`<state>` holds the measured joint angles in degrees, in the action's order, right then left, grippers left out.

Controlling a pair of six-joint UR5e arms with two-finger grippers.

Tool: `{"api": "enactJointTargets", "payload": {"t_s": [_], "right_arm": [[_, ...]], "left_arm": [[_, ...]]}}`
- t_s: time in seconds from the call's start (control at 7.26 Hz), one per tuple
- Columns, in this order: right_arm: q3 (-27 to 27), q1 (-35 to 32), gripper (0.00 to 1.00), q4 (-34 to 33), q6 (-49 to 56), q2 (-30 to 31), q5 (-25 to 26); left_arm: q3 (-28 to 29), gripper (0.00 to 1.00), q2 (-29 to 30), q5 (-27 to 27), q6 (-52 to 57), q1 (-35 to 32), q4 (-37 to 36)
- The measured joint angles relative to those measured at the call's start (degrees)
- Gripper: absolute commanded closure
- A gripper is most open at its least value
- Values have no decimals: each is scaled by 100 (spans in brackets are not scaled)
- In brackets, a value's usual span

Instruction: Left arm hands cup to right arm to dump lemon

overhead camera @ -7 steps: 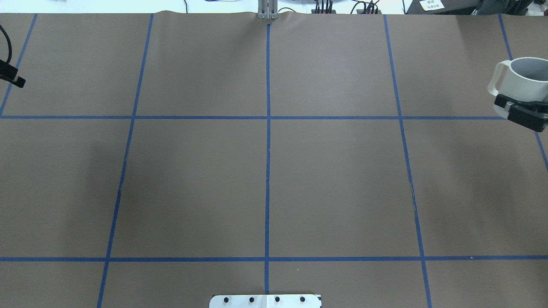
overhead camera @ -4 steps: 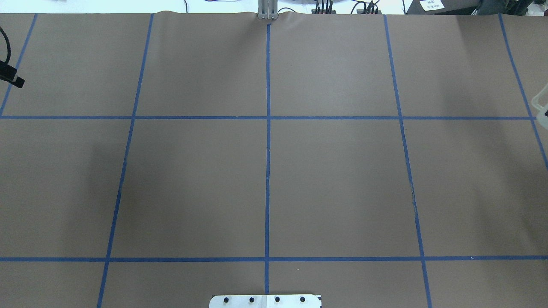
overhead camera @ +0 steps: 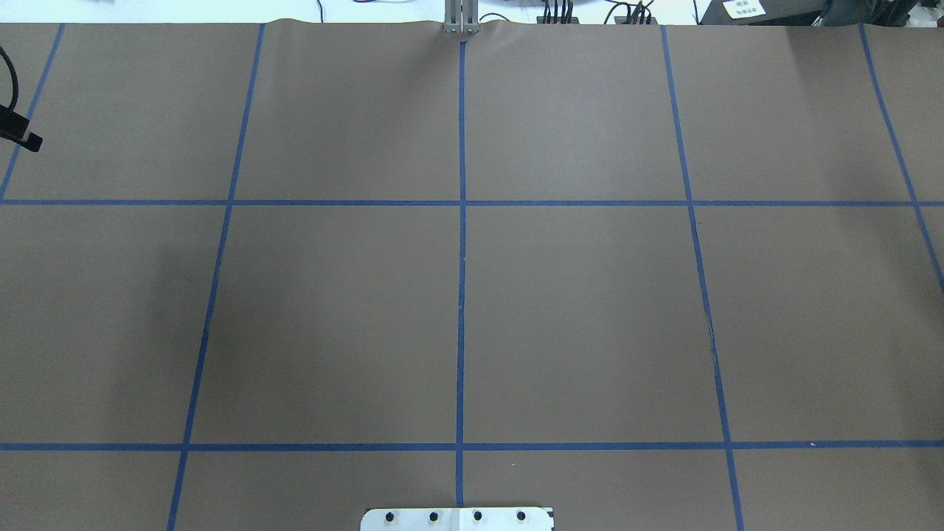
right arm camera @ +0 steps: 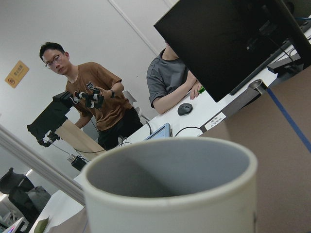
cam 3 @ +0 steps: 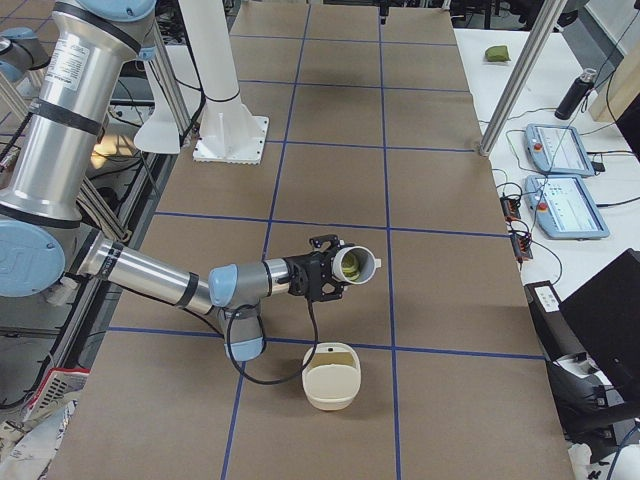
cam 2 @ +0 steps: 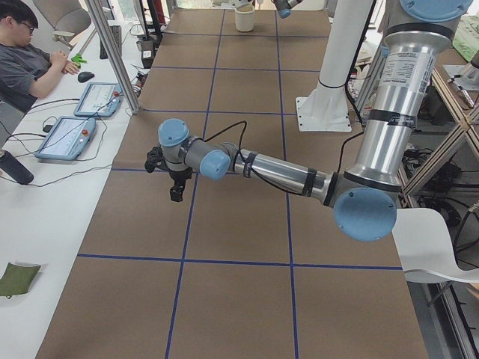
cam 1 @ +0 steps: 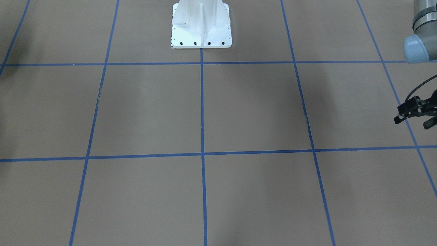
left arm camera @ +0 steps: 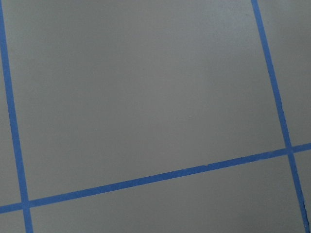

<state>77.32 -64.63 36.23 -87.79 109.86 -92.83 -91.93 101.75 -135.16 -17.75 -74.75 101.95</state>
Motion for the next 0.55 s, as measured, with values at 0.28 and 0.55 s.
{"api": "enactJointTargets", "payload": {"t_s": [0.28, 0.55], "right_arm": [[-640, -77, 63, 719, -1039, 0, 81], [-815, -127, 63, 890, -2264, 12, 122]], "left_arm": [[-6, 0, -5, -1, 0, -4, 0], [-45, 0, -25, -1, 0, -4, 0]]}}
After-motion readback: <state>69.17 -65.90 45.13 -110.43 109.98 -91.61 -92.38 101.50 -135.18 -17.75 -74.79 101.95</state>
